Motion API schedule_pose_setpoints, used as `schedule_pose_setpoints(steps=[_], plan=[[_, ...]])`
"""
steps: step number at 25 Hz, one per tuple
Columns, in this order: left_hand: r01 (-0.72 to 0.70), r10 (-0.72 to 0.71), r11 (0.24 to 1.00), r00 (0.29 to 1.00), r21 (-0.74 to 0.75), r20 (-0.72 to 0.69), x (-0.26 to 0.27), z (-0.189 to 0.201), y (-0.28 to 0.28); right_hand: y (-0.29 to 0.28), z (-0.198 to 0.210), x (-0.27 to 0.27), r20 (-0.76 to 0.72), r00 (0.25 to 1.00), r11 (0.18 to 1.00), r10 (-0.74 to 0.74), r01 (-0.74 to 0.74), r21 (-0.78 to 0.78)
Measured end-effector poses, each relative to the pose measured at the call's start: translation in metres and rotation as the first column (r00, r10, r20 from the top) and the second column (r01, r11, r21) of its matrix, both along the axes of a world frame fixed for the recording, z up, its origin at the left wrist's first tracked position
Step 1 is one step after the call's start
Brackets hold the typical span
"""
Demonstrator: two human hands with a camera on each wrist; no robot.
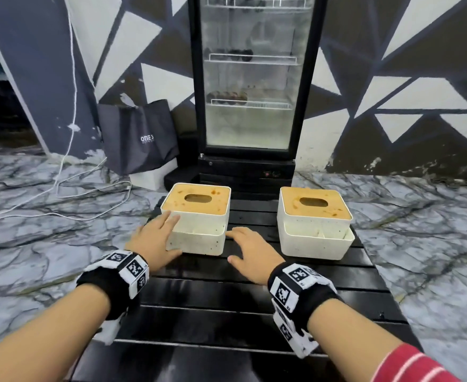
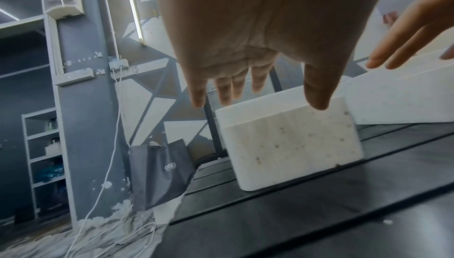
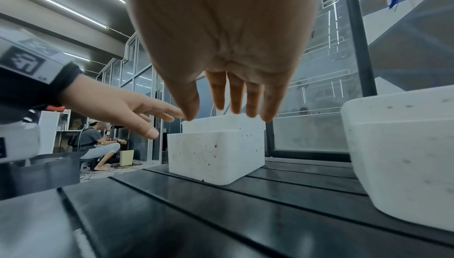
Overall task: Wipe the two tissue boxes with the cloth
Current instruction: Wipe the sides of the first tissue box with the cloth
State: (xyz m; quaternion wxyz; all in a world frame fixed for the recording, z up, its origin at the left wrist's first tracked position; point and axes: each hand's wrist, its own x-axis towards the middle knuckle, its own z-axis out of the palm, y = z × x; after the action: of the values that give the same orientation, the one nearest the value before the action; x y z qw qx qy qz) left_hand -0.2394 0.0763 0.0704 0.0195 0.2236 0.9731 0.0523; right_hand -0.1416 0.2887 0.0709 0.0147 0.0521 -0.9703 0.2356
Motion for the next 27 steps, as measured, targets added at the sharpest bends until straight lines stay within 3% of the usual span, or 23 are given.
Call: schedule_pose_setpoints(steps=[5, 12, 19, 27], plan=[[0.024, -0.024, 1.000, 0.999, 0.006, -0.048, -0.037, -0.006, -0.006, -0.009, -0.004, -0.058, -0.065, 0.998, 0.999, 0.006, -0.004, 0.038], [0.101, -0.080, 0.978, 0.989, 0.180, -0.122, -0.053, -0.017, -0.010, -0.007, -0.017, -0.076, -0.161, 0.987, 0.998, 0.017, -0.008, 0.057], [0.095, -0.073, 0.964, 0.993, 0.250, -0.098, -0.034, -0.014, -0.011, -0.012, -0.012, -0.059, -0.127, 0.992, 0.998, -0.013, 0.020, 0.052], [0.133, -0.105, 0.947, 0.988, 0.291, -0.110, 0.035, -0.021, -0.018, -0.017, -0.010, 0.017, -0.100, 0.994, 0.998, -0.033, 0.039, 0.058]])
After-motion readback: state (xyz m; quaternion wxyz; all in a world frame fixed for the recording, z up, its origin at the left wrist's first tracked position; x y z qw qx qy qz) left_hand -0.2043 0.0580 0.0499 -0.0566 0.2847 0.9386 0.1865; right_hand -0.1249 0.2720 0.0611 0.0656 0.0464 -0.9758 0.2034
